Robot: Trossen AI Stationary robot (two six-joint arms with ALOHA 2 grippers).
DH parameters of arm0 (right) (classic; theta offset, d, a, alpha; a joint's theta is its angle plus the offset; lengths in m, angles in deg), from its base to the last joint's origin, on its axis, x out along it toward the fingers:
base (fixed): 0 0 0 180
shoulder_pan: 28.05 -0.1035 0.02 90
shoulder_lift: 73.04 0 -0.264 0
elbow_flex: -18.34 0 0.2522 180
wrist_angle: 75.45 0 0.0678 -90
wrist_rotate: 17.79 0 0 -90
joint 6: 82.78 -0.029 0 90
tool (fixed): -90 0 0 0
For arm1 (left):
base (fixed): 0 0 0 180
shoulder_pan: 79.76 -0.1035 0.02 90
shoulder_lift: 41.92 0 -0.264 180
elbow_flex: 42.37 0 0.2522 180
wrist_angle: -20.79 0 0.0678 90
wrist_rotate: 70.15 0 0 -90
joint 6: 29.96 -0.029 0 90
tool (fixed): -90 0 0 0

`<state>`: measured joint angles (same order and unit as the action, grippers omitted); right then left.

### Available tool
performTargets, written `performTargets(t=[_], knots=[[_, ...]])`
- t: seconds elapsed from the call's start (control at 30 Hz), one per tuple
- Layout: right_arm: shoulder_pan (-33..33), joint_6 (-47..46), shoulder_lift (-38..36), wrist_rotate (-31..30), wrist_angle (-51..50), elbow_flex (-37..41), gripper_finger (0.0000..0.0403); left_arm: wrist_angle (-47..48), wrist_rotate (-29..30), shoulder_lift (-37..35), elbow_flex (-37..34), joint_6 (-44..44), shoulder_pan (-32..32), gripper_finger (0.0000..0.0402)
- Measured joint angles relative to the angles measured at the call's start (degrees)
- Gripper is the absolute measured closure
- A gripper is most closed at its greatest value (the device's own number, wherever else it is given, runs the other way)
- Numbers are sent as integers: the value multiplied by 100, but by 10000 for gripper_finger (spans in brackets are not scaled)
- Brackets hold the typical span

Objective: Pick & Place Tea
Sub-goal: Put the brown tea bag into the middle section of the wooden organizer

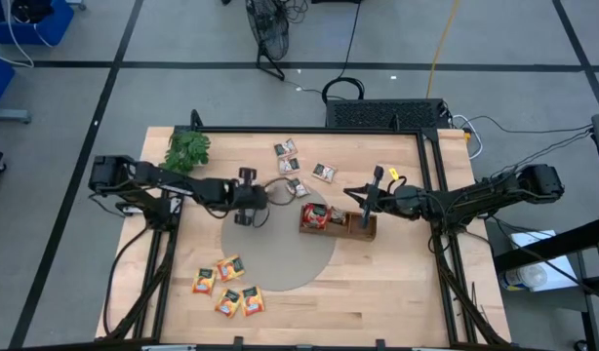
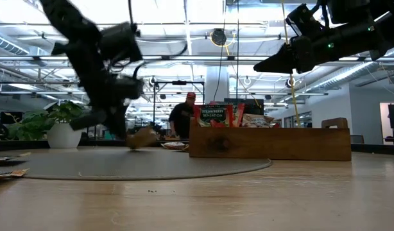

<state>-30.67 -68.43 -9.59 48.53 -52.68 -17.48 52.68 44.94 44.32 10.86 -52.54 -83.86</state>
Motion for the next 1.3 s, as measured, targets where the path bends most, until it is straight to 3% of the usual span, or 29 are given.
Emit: performTargets(t=[0.13,0.4,0.47,0.57,0.73,0.87,1.03,1.13,1.3], knots=[[0,-24,0,0,0,0,403,691,850,1,575,-1314,516,399],[48,-522,0,23,49,0,403,484,2908,47,1489,-3665,1381,400],[165,-794,32,277,238,0,403,206,3515,57,1569,-4478,1567,400],[473,-1267,103,1193,607,0,403,-755,4423,188,1637,-6080,1770,400],[1194,-2180,305,2801,827,-226,403,-971,4302,427,1850,-6745,1829,400],[1850,-2568,623,3353,777,-485,403,-987,4231,874,1836,-6900,1790,401],[2620,-3364,1397,4573,820,-1025,397,-1067,4190,1301,1832,-6930,1742,401],[2882,-3673,1931,5234,798,-1491,371,-1132,4202,1324,1828,-6927,1754,401],[3112,-4372,2959,6368,754,-2365,292,-1241,4216,1238,1866,-6927,1892,401]])
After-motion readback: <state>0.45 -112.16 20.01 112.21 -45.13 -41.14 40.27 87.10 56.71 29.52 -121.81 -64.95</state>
